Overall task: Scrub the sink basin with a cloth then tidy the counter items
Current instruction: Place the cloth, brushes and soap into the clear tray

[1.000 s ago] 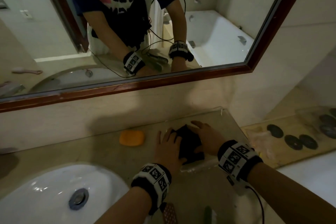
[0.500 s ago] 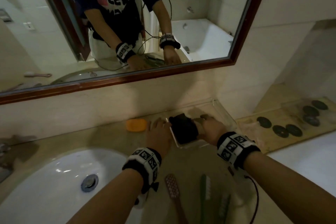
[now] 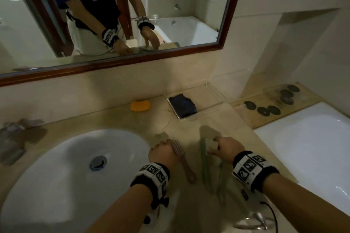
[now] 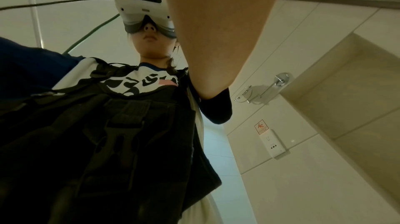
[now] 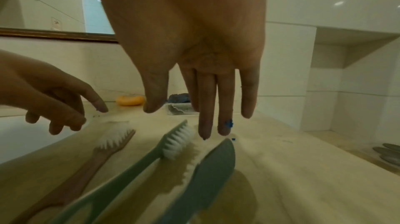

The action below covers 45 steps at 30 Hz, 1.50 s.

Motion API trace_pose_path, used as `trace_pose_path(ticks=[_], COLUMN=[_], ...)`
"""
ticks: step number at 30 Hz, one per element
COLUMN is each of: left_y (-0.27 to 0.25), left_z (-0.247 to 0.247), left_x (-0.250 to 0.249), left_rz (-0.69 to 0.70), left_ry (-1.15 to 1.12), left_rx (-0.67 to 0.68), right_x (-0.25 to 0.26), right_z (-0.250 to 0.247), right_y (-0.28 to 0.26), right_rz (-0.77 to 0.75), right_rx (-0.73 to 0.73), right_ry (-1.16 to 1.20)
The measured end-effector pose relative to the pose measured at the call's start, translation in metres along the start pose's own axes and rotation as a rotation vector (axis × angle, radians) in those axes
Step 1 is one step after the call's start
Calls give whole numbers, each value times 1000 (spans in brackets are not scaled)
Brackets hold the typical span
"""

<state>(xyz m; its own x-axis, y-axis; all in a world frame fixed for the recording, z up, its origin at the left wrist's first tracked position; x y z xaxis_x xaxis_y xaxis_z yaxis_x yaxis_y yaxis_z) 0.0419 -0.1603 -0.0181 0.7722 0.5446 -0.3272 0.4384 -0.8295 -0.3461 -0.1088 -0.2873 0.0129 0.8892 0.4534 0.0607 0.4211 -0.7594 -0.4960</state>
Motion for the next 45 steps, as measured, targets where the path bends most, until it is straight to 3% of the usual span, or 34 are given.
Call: trace_pose_path(ticks=[3,9,18,23,30,45], left_y=[-5,-1,22,26,24,14], left_z=[13,22,28,26,20,0], left_x=[-8,-19,-19,-18,-16,10], left_rz=[-28,-5,-137,-112,-65,-49], left_ry=[6,75,56,20,9,-362], left_rx=[5,-8,17,18,51,-94], right_x=[-4,3,11,18,36,65], right_z=[11,14,24,21,31,37], right_y=[-9,-2,19,24,31,23], right_rz=[38,-25,-15,-75,-36,-21], right_rx=[-34,-117,-27,-33,12,-39], right_ry=[-59,-177,-220,-206,-135,-116])
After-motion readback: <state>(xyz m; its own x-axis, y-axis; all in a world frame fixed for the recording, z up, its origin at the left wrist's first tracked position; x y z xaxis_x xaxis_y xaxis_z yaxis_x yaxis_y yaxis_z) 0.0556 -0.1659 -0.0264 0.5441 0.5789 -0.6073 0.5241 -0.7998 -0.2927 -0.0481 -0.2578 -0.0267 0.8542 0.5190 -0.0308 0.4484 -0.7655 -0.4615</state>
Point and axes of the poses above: each hand's wrist, its own y-axis towards the middle knuckle, its own z-axis out of the palm, x = y × z, the point moved 3 cm from there along y, towards the middle knuckle, and after that the axes turned 7 degrees about z, right-handed, at the moved point
